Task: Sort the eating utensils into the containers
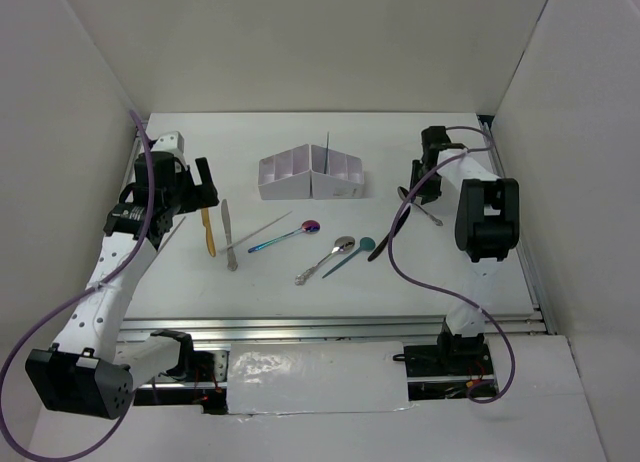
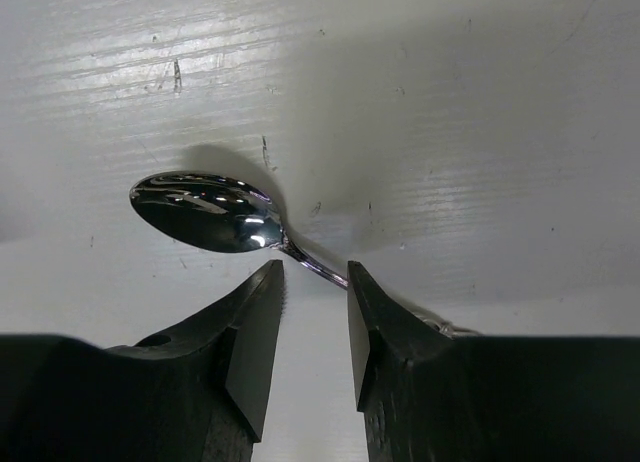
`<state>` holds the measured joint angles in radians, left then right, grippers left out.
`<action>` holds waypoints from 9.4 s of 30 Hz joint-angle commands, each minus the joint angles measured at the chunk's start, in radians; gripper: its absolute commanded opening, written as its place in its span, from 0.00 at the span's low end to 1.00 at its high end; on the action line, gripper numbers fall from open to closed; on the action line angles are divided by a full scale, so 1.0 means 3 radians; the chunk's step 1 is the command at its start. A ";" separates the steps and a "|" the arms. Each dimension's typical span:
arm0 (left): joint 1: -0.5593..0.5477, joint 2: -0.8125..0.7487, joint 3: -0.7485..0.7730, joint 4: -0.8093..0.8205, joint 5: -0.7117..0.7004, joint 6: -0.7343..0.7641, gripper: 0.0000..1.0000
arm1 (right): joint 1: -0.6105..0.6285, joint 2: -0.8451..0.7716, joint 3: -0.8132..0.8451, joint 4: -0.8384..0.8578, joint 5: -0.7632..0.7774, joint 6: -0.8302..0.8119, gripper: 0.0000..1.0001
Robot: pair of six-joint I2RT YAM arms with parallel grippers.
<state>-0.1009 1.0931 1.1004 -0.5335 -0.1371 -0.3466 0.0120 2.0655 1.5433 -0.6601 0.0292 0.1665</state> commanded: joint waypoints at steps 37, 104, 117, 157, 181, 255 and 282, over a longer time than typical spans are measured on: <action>-0.0011 -0.0049 0.0136 0.0127 -0.0024 -0.0031 0.99 | -0.0014 0.0396 0.0695 -0.0699 0.0067 -0.0090 0.24; -0.0011 0.0038 0.0136 0.0116 -0.0069 0.0025 0.99 | 0.0650 0.0775 0.1089 -0.0448 0.1253 0.0084 0.51; -0.0011 0.0022 0.0116 0.0101 -0.0085 0.0035 0.99 | 0.0722 0.0637 0.0966 -0.0331 0.1421 0.0115 0.12; -0.0006 -0.0085 0.0213 0.0045 -0.0110 -0.0062 0.99 | 0.0834 -0.1557 -0.1053 0.4643 -0.1058 0.1480 0.00; -0.0006 -0.0034 0.0095 0.0019 -0.0095 0.0035 0.99 | 0.0865 -0.0831 -0.1222 0.4711 -0.1176 0.1628 0.00; -0.0006 -0.0003 -0.0043 -0.0062 0.0023 0.0102 0.99 | 0.1233 -0.1015 -0.1882 0.0958 0.0762 0.2186 0.26; -0.0006 -0.0003 -0.0022 -0.0047 0.0058 0.0066 0.99 | 0.1346 -0.2600 -0.1795 0.1336 0.0828 0.1082 0.05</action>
<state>-0.1009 1.0935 1.0901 -0.5758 -0.1261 -0.3389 0.3985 1.3754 1.0065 -0.3832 0.2886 0.5838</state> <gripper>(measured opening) 0.993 0.208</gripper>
